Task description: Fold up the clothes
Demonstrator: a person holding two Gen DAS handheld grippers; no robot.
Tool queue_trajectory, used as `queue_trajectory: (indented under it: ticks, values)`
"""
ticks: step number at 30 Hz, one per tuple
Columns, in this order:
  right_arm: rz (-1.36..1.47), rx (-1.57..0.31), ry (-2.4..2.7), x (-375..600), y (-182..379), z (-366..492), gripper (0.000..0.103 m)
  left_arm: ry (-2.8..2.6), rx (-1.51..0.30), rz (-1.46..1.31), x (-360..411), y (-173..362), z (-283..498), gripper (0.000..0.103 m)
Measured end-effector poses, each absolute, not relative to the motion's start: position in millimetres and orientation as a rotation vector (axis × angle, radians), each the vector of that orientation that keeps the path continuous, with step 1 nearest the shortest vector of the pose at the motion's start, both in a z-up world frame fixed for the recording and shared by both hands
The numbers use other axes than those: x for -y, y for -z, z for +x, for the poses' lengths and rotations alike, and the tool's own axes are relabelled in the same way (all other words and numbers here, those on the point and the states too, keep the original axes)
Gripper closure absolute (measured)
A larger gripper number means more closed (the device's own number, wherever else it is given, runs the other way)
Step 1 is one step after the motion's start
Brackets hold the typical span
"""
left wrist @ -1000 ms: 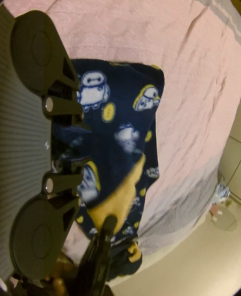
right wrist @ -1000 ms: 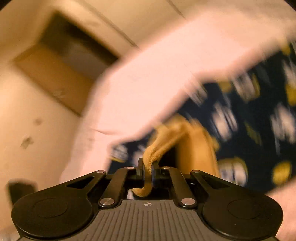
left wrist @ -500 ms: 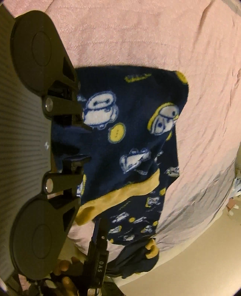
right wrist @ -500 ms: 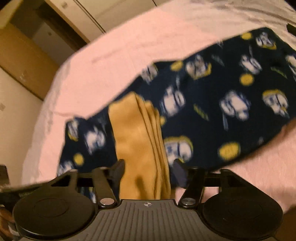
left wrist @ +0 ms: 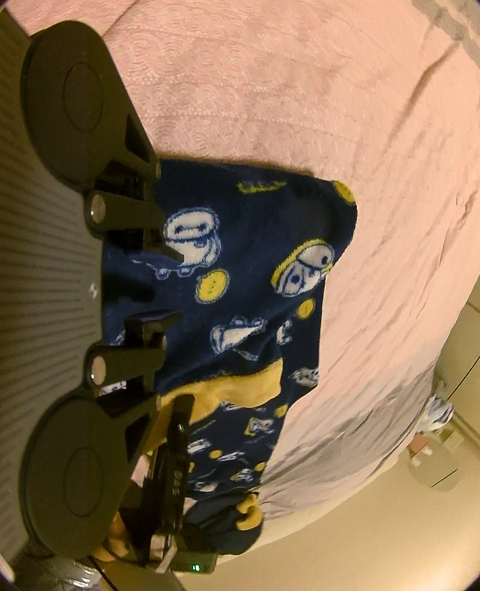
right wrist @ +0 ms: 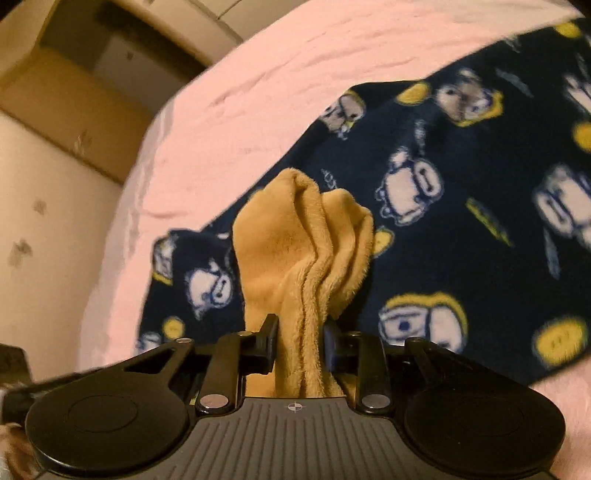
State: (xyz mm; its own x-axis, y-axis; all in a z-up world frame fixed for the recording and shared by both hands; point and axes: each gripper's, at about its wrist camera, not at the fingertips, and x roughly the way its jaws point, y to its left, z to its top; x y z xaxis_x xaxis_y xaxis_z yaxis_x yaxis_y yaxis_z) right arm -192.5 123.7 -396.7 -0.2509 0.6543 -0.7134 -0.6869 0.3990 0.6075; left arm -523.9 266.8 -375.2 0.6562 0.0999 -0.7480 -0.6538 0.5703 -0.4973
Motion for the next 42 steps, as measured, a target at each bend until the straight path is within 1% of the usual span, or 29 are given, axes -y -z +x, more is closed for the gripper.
queue_trajectory:
  ticks: [1,2,4,7,9,11,13,15,16,17,22,24,25,27,30,32,33,34,35,36,37,38,40,42]
  values:
    - [-0.044,-1.306,-1.273,-128,395,-193,0.088,-0.503,-0.732,-0.861,-268,375,-524,0.083]
    - [-0.057,-1.261,-1.307,-132,388,-195,0.089,-0.511,-0.721,-0.859,-268,372,-524,0.083]
    - [-0.129,-1.078,-1.418,-137,358,-206,0.092,-0.528,-0.696,-0.850,-268,365,-525,0.083]
    - [-0.192,-0.828,-1.577,-141,310,-219,0.092,-0.544,-0.651,-0.844,-267,355,-524,0.083]
    - [-0.206,-0.731,-1.614,-140,295,-218,0.092,-0.549,-0.627,-0.846,-267,352,-519,0.083]
    - [-0.249,-0.693,-1.582,-140,297,-209,0.092,-0.551,-0.631,-0.849,-266,359,-510,0.083]
    - [-0.327,-0.792,-1.463,-147,331,-188,0.092,-0.549,-0.655,-0.849,-265,374,-498,0.083]
    - [-0.351,-0.990,-1.327,-152,378,-159,0.092,-0.547,-0.679,-0.849,-264,388,-487,0.086]
    - [-0.323,-1.061,-1.294,-151,394,-148,0.092,-0.551,-0.692,-0.842,-264,394,-483,0.086]
    - [-0.265,-1.092,-1.298,-148,398,-142,0.092,-0.567,-0.699,-0.822,-262,397,-480,0.086]
    - [-0.028,-1.143,-1.312,-124,382,-128,0.092,-0.608,-0.684,-0.778,-256,391,-480,0.086]
    - [-0.064,-1.141,-1.294,-125,382,-130,0.092,-0.622,-0.693,-0.748,-255,391,-478,0.086]
    - [-0.091,-1.175,-1.276,-127,392,-130,0.092,-0.633,-0.704,-0.728,-255,393,-477,0.087]
    - [-0.083,-1.218,-1.252,-125,402,-128,0.092,-0.645,-0.724,-0.717,-254,394,-474,0.090]
    - [-0.046,-1.225,-1.233,-122,397,-122,0.092,-0.631,-0.714,-0.690,-254,383,-472,0.090]
    - [-0.044,-1.199,-1.230,-120,390,-120,0.091,-0.601,-0.710,-0.698,-257,378,-472,0.086]
    - [-0.070,-1.186,-1.224,-120,389,-121,0.084,-0.584,-0.713,-0.707,-259,378,-472,0.085]
    - [-0.097,-1.173,-1.218,-119,388,-122,0.062,-0.583,-0.729,-0.701,-260,381,-471,0.085]
    - [-0.149,-1.163,-1.191,-120,390,-126,0.054,-0.587,-0.748,-0.683,-261,388,-471,0.086]
    - [-0.181,-1.136,-1.171,-116,392,-129,0.051,-0.584,-0.760,-0.665,-261,394,-471,0.086]
    - [-0.172,-1.108,-1.185,-110,392,-132,0.051,-0.583,-0.763,-0.649,-260,399,-471,0.086]
    - [-0.151,-1.084,-1.211,-103,391,-135,0.051,-0.584,-0.763,-0.634,-259,403,-472,0.089]
    - [-0.109,-0.963,-1.266,-94,384,-143,0.051,-0.571,-0.715,-0.600,-259,396,-472,0.088]
    - [-0.085,-0.822,-1.326,-90,375,-153,0.051,-0.589,-0.665,-0.496,-259,382,-466,0.088]
